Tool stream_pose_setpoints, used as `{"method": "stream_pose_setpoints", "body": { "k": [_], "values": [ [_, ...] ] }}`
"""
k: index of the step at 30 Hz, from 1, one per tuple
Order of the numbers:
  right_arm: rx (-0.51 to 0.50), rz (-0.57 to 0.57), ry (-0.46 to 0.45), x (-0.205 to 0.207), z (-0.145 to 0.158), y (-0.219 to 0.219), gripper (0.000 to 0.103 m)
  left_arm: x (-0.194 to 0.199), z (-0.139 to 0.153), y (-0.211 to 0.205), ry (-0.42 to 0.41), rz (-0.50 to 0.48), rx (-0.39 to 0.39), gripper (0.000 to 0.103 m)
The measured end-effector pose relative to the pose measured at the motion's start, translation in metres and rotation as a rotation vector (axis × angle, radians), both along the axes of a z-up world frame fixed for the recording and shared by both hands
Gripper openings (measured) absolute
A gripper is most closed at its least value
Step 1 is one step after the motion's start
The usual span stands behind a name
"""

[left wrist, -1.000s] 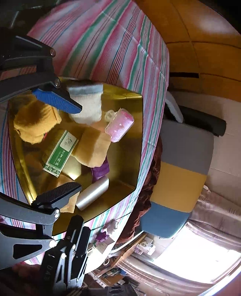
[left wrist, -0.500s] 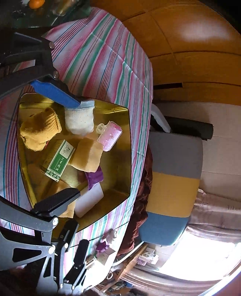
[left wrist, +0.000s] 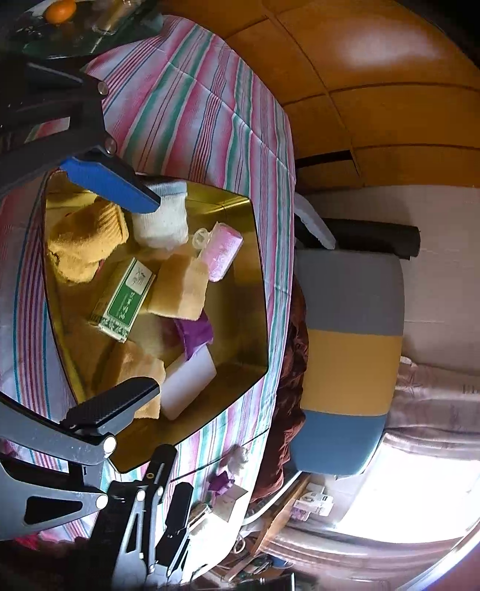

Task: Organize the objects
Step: 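Move both open grippers from the tray back toward the remaining items, then grasp the white cotton ball with the left gripper while the right gripper grasps a purple packet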

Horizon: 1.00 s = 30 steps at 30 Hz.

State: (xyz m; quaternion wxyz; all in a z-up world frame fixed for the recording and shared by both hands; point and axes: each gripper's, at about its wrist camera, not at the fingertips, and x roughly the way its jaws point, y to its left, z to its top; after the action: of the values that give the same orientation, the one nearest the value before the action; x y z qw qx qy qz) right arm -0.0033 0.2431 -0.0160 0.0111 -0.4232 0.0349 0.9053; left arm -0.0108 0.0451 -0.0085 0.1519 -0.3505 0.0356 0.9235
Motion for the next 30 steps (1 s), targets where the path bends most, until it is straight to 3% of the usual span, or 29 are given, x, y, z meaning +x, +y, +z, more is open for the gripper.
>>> {"method": "stream_pose_setpoints", "body": {
  "k": [12, 24, 30],
  "values": [
    [-0.044, -0.129, -0.078, 0.001, -0.020, 0.064, 0.063, 0.000, -0.005, 0.017, -0.017, -0.056, -0.013, 0.091],
    [-0.042, -0.377, -0.109, -0.017, -0.016, 0.201, 0.063, -0.009, 0.000, 0.062, -0.021, -0.165, -0.030, 0.091],
    [-0.119, -0.487, -0.075, -0.015, -0.031, 0.257, 0.063, -0.029, 0.012, 0.109, -0.025, -0.247, -0.024, 0.091]
  ]
}}
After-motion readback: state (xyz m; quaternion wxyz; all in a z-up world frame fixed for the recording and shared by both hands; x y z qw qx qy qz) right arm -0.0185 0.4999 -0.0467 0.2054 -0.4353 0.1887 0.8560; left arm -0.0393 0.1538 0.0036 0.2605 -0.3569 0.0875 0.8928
